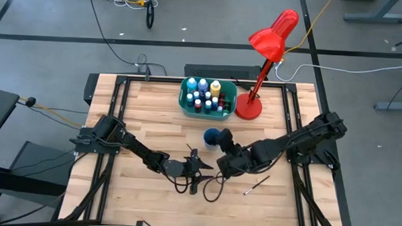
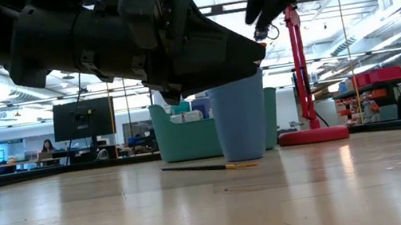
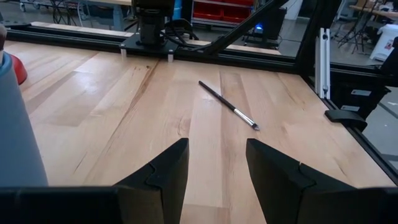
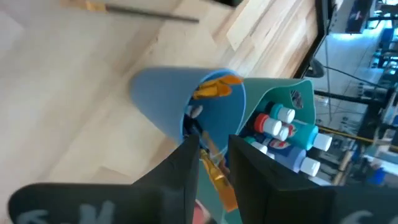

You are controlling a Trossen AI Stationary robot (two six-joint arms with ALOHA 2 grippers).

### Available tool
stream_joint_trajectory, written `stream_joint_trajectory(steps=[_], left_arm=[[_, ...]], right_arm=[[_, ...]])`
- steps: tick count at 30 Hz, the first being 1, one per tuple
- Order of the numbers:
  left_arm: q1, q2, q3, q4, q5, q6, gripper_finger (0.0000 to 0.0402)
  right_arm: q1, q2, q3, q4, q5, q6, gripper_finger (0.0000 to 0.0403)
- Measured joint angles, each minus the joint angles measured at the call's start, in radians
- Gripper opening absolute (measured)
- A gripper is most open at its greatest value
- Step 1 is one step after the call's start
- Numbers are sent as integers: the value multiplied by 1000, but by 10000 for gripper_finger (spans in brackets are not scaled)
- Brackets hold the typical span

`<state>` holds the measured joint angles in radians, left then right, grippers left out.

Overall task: Pick & Place Paint Supplies
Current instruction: Put the silver paint brush into the blue cup

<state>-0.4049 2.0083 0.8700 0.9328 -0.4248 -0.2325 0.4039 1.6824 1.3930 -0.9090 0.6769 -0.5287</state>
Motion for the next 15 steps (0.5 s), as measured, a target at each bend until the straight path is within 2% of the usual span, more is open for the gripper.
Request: stream_joint_trajectory(steps=[5,11,15], left_arm=[[0,-1,0,4,0,0,171],[0,-1,0,8,0,-5,171],[0,-1,0,8,0,-32,171]], right_arm=[[58,-53,0,-6,-29,151,84],[106,-129,0,-19,-240,402,90],[151,-174,0,-35,-341,542,95]])
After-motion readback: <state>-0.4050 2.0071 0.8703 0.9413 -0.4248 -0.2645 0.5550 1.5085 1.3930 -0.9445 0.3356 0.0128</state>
